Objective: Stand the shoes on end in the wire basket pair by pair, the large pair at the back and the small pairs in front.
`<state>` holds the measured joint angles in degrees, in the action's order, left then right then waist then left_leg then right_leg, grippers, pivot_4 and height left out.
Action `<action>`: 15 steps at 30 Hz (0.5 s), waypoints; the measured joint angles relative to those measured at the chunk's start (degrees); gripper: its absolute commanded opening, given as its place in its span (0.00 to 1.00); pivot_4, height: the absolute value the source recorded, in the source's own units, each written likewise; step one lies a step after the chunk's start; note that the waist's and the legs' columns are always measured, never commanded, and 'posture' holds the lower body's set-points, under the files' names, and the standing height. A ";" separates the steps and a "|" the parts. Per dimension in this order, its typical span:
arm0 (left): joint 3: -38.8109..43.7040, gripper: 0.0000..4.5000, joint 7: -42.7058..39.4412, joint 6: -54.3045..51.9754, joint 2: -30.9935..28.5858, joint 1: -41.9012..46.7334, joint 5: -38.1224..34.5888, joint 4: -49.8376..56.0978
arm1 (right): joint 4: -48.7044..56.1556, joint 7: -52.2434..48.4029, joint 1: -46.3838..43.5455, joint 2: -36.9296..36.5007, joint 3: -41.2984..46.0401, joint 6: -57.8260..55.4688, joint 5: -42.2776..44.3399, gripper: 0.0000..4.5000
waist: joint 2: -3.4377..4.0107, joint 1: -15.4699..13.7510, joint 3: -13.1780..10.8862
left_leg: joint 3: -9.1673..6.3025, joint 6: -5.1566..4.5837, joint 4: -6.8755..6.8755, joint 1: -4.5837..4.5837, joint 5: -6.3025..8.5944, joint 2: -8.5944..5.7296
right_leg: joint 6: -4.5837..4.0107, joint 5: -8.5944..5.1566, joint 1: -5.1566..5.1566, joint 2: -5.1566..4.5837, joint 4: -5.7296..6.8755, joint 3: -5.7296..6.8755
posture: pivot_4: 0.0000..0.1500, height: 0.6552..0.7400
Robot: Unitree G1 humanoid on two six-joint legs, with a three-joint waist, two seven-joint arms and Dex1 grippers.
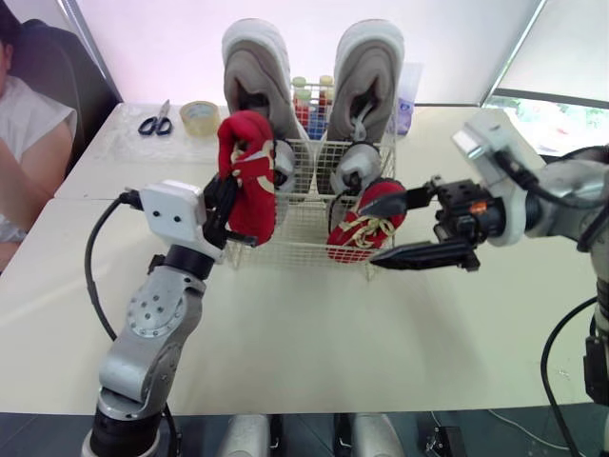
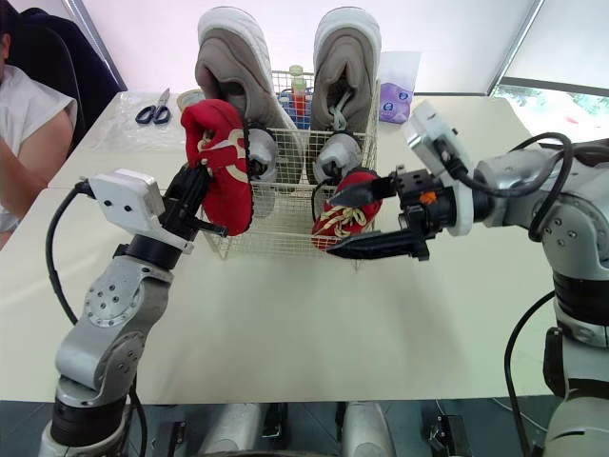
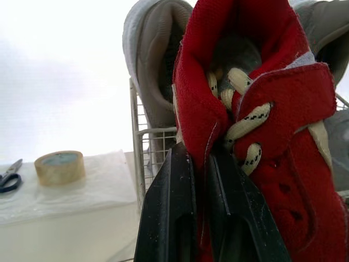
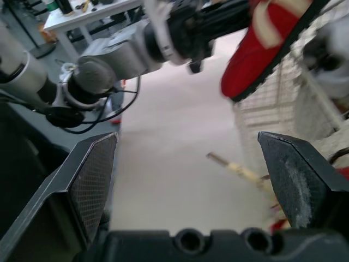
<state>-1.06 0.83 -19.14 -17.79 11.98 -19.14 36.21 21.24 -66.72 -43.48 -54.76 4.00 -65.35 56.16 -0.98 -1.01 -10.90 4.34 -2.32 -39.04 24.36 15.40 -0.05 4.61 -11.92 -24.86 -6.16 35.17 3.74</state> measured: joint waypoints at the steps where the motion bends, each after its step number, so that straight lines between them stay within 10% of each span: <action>1: 0.11 0.03 -0.32 0.00 0.50 0.40 0.16 -0.46 | 0.98 0.38 1.07 -0.49 0.77 -0.71 0.95 1.00 | 0.00 0.00 0.00 | 0.00 0.00 0.00 0.01 0.00 0.00 | 0.00 0.00 0.00 -0.01 0.00 0.00 | 1.00 1.00; 15: 0.84 0.03 -1.58 -1.76 3.83 3.92 3.04 -0.87 | 2.68 7.21 8.70 -1.42 5.68 -4.23 7.53 1.00 | 0.00 0.05 0.00 | 0.00 -0.02 -0.03 0.02 0.00 0.00 | 0.03 0.01 0.00 0.03 0.00 0.02 | 1.00 1.00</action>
<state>-0.21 -0.75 -20.91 -13.96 15.90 -16.10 35.34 23.92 -59.51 -34.78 -56.19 9.68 -69.57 63.69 -0.98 -0.96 -10.91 4.35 -2.34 -39.07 24.39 15.40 -0.06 4.64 -11.91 -24.86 -6.13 35.17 3.76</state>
